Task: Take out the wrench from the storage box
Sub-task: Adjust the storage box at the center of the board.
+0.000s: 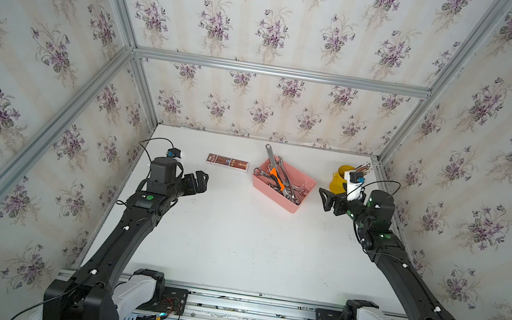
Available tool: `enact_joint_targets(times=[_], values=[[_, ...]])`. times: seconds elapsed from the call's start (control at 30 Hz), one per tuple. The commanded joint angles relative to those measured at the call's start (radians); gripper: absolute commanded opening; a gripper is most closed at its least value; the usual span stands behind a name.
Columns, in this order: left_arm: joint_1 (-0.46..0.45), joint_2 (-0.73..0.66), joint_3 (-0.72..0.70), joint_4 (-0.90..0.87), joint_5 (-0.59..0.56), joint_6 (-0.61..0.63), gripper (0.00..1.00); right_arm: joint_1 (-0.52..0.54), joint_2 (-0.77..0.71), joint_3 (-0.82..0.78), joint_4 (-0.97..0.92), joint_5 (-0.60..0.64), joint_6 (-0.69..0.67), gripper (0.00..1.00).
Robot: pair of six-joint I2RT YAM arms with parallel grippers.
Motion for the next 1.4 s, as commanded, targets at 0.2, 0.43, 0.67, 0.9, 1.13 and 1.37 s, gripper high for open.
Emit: enact_joint_targets(times=[0.2, 0.43, 0.67, 0.9, 1.13, 1.37], values=[[-0.156, -0.017, -0.065, -0.005, 0.034, -0.305, 0.99, 0.068, 0.24, 0.259, -0.304, 0.068, -0.166, 0.95], [-0.276, 0.044, -0.099, 0.148, 0.012, -0.431, 0.99, 0.085, 0.499, 0.495, -0.352, 0.122, -0.262, 0.88], [-0.364, 0.14, -0.07, 0.232, -0.005, -0.45, 0.99, 0.095, 0.705, 0.685, -0.391, 0.17, -0.319, 0.81], [-0.386, 0.216, -0.03, 0.245, 0.023, -0.431, 0.99, 0.112, 0.905, 0.881, -0.457, 0.163, -0.342, 0.74], [-0.388, 0.266, 0.012, 0.225, 0.042, -0.394, 0.99, 0.13, 1.042, 1.039, -0.529, 0.153, -0.361, 0.62], [-0.387, 0.291, 0.027, 0.207, 0.054, -0.368, 0.99, 0.133, 1.096, 1.1, -0.567, 0.127, -0.374, 0.47]])
